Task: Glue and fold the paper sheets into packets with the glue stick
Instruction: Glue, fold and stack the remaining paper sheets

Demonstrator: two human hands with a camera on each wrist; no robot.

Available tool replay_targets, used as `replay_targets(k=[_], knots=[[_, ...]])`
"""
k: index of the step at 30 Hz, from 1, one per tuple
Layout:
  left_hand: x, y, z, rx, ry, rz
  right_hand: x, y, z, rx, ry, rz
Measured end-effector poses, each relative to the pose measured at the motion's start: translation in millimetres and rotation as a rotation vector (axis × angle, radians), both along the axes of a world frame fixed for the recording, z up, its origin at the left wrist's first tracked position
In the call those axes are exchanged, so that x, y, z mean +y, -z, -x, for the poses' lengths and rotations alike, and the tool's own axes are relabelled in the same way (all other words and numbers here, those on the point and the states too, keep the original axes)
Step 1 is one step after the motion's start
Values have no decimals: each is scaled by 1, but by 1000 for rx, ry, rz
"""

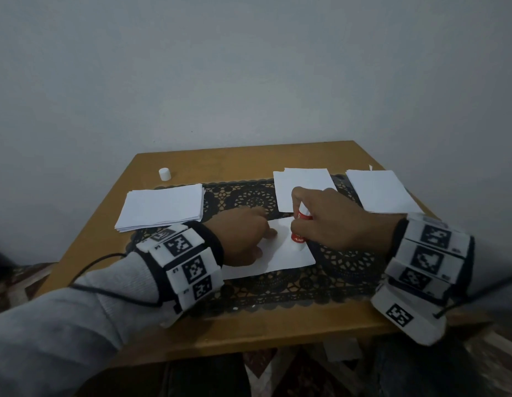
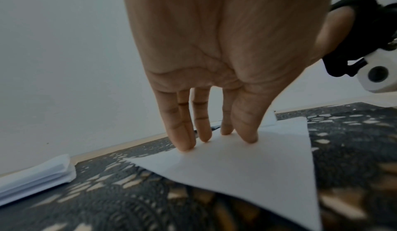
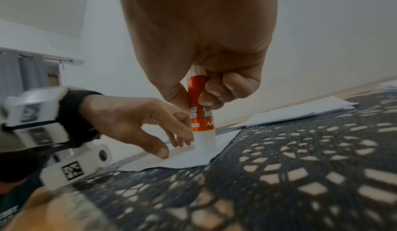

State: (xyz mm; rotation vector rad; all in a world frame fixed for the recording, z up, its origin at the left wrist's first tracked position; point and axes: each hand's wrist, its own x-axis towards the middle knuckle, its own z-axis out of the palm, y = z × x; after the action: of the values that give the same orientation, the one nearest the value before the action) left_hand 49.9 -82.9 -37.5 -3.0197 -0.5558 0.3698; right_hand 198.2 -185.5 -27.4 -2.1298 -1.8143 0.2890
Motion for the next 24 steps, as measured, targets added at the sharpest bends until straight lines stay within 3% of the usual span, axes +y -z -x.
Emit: replay_targets(k=[9,17,24], knots=[[4,6,1,-99,-145,130,-19,-9,7,14,25,87],[23,3,-5,-32,-275,191,-36,-26,-11,159,78,-86],[25,-6,-4,-82,-296,295,-40,-25,-17,182,92,-111]])
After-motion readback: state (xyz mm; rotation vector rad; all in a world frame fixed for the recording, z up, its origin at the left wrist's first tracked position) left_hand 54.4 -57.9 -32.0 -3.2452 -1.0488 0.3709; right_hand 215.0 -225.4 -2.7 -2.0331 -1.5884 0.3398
